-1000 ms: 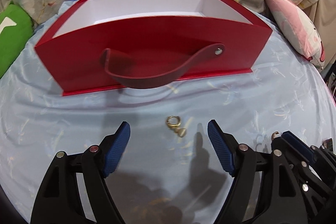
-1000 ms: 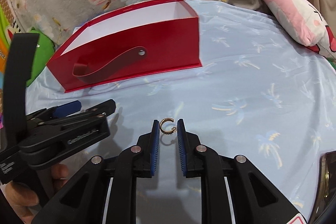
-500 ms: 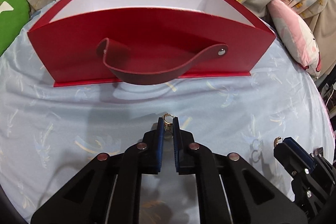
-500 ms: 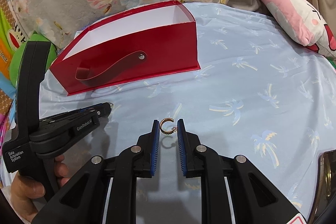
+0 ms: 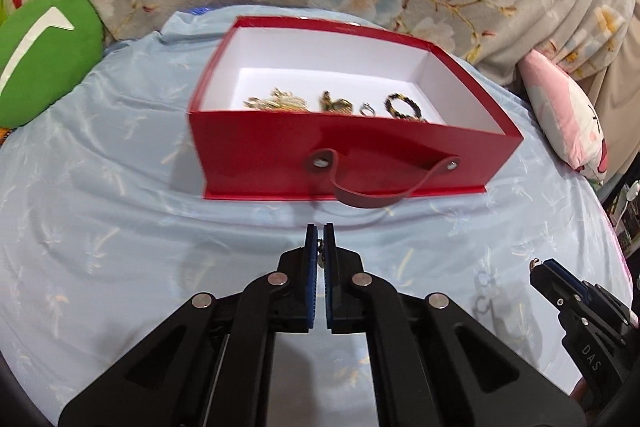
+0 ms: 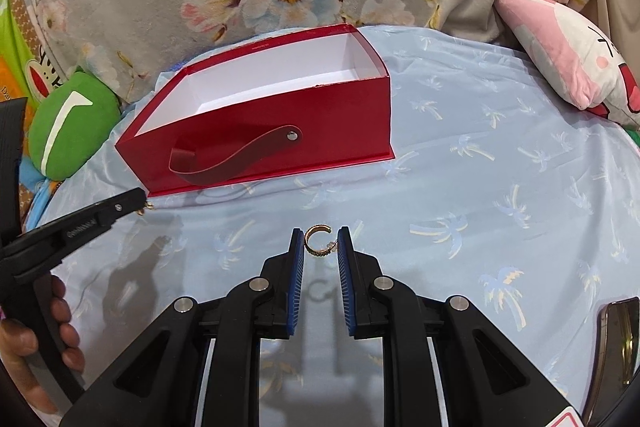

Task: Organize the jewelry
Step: 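Carry both earrings into the red box and open both tools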

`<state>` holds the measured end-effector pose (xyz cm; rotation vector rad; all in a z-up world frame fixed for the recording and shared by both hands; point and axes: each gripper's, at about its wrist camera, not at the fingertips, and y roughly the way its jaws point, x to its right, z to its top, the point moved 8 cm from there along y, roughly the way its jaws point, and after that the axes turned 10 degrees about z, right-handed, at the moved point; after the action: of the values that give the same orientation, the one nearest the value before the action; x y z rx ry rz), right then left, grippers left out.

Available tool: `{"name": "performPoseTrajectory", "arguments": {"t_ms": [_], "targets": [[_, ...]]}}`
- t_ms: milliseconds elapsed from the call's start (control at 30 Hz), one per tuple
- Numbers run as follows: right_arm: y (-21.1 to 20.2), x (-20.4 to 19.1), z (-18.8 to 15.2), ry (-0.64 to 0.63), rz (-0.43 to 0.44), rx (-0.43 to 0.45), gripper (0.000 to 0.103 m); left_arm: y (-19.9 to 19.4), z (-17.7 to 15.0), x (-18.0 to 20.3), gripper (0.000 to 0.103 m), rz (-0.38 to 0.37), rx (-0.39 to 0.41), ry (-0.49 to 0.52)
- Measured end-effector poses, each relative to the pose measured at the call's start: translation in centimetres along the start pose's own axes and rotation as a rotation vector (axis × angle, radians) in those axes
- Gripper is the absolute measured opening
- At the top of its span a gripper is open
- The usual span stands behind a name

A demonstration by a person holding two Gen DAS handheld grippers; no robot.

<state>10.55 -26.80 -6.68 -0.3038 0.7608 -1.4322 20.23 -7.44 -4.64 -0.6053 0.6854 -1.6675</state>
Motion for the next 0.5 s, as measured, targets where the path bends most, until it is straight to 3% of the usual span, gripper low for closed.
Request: {"name": "performPoseTrajectory", "arguments": {"t_ms": [233,500], "targets": [[-0.9,-1.5,2.0,-0.028,0.029,0.036,0.015,-2.2,2.0,-2.6,0.002,0.015,0.054,-0.024],[-0.1,-3.5,10.8,-0.122,0.055,0.132,0.015,-3.0,9.4,-2.8,0.002,0.046,0.164,0.009]]}}
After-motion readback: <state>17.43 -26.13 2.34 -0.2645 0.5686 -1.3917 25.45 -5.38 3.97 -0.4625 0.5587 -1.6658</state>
